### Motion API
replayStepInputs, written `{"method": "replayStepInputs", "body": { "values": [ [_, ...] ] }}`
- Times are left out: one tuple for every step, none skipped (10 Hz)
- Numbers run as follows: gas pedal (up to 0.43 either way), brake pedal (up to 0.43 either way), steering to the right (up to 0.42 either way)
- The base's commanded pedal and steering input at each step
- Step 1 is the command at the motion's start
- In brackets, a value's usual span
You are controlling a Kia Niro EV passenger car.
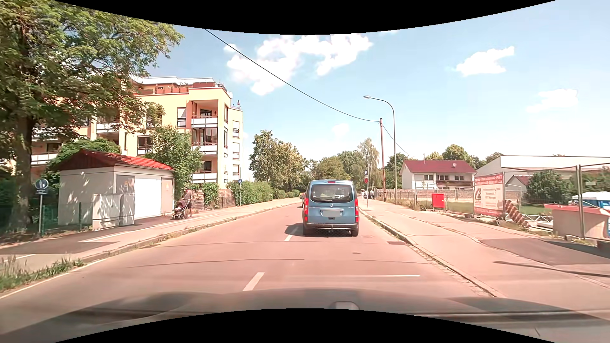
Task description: Follow the waypoints while adhering to traffic rules and regulations
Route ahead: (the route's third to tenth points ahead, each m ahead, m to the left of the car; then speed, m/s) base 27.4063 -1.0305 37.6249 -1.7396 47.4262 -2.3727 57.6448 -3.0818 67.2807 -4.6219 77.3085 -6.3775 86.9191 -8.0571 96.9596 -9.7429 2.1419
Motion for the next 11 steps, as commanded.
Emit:
{"method": "replayStepInputs", "body": {
  "values": [
    [0.311,0.0,-0.006],
    [0.311,0.0,-0.006],
    [0.311,0.0,-0.006],
    [0.311,0.0,-0.006],
    [0.311,0.0,-0.006],
    [0.311,0.0,-0.006],
    [0.311,0.0,-0.006],
    [0.311,0.0,-0.006],
    [0.311,0.0,-0.006],
    [0.311,0.0,-0.006],
    [0.311,0.0,-0.006]
  ]
}}
